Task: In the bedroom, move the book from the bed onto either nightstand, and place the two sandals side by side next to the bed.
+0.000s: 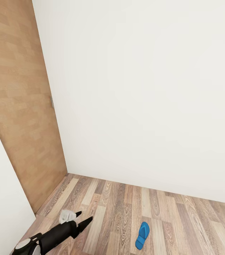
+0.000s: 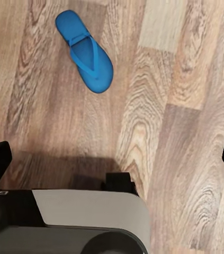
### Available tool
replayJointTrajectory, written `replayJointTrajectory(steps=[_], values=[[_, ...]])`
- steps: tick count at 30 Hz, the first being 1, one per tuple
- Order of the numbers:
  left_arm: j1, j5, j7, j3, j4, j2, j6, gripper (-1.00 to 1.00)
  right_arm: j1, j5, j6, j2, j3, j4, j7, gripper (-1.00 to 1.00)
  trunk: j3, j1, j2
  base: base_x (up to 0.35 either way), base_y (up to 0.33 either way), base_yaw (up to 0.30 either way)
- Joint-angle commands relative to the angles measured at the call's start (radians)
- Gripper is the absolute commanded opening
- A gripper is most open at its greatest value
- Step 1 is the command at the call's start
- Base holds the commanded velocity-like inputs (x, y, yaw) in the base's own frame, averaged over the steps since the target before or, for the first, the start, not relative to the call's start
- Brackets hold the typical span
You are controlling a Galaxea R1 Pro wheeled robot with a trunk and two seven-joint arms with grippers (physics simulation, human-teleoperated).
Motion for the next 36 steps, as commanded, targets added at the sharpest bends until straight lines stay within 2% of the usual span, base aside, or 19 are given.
replayJointTrajectory(steps=[1, 2, 5, 6, 7, 8, 10, 12, 14, 18, 21, 22, 26, 28, 36], values=[[-0.001, 0.011, -0.003, 0.004, 0.0, 0.005, 0.01, 1.0, -0.001, 0.0, 0.01, 0.0, -0.001, -0.012, -0.001, 1.0, -0.001, 0.0, -0.001, 0.0, 0.0, 0.0], [-0.001, 0.014, -0.004, 0.007, 0.0, 0.01, 0.01, 1.0, -0.001, 0.0, 0.028, 0.0, -0.001, -0.028, -0.002, 1.0, -0.001, 0.0, -0.001, 0.0, 0.0, 0.0], [-0.001, 0.034, -0.005, 0.023, 0.019, 0.03, 0.01, 1.0, -0.003, 0.001, 0.198, 0.002, -0.001, -0.13, -0.003, 1.0, -0.001, 0.0, -0.001, 0.0, 0.0, 0.0], [-0.001, 0.038, -0.005, 0.027, 0.037, 0.034, 0.01, 1.0, -0.003, 0.001, 0.292, 0.002, -0.001, -0.178, -0.003, 1.0, -0.001, 0.0, -0.001, 0.0, 0.0, 0.0], [-0.001, 0.04, -0.005, 0.029, 0.046, 0.036, 0.01, 1.0, -0.004, 0.001, 0.338, 0.003, -0.001, -0.203, -0.003, 1.0, -0.001, 0.0, -0.001, 0.0, 0.0, 0.0], [-0.001, 0.042, -0.006, 0.032, 0.062, 0.041, 0.01, 1.0, -0.005, 0.001, 0.423, 0.004, -0.001, -0.252, -0.004, 1.0, -0.001, 0.0, -0.001, 0.0, 0.0, 0.0], [-0.001, 0.044, -0.006, 0.039, 0.085, 0.054, 0.01, 1.0, -0.023, 0.001, 0.521, 0.006, 0.0, -0.315, -0.004, 1.0, -0.001, 0.0, -0.001, 0.0, 0.0, 0.0], [-0.001, 0.045, -0.006, 0.049, 0.101, 0.064, 0.01, 1.0, -0.062, 0.001, 0.577, 0.007, 0.0, -0.354, -0.005, 1.0, -0.001, 0.0, -0.001, 0.0, 0.0, 0.0], [-0.001, 0.046, -0.006, 0.071, 0.12, 0.072, 0.009, 1.0, -0.094, 0.0, 0.6, 0.008, 0.0, -0.369, -0.005, 1.0, -0.001, 0.0, -0.001, 0.0, 0.0, 0.0], [-0.001, 0.048, -0.008, 0.127, 0.137, 0.077, 0.01, 1.0, -0.233, 0.0, 0.67, 0.009, 0.001, -0.369, -0.005, 1.0, -0.001, 0.0, -0.001, 0.0, 0.0, 0.0], [-0.001, 0.048, -0.008, 0.141, 0.141, 0.078, 0.01, 1.0, -0.293, 0.004, 0.746, 0.009, 0.001, -0.34, -0.005, 1.0, -0.001, 0.0, -0.001, 0.0, 0.0, 0.0], [-0.001, 0.048, -0.008, 0.144, 0.144, 0.078, 0.009, 1.0, -0.314, 0.006, 0.792, 0.009, 0.001, -0.33, -0.004, 1.0, -0.001, 0.0, -0.001, 0.0, 0.0, 0.0], [-0.001, 0.049, -0.006, 0.147, 0.147, 0.074, 0.008, 1.0, -0.353, 0.01, 0.916, 0.009, 0.001, -0.318, -0.002, 1.0, -0.001, 0.0, -0.001, 0.0, 0.0, 0.0], [-0.001, 0.049, -0.006, 0.147, 0.148, 0.072, 0.008, 1.0, -0.361, 0.011, 0.95, 0.009, 0.002, -0.316, -0.002, 1.0, -0.001, 0.0, -0.001, 0.0, 0.0, 0.0], [0.0, 0.047, 0.002, 0.147, 0.192, 0.07, 0.004, 1.0, -0.368, 0.01, 0.983, 0.01, 0.008, -0.313, -0.002, 1.0, -0.001, 0.0, -0.001, 0.0, 0.0, 0.0]])
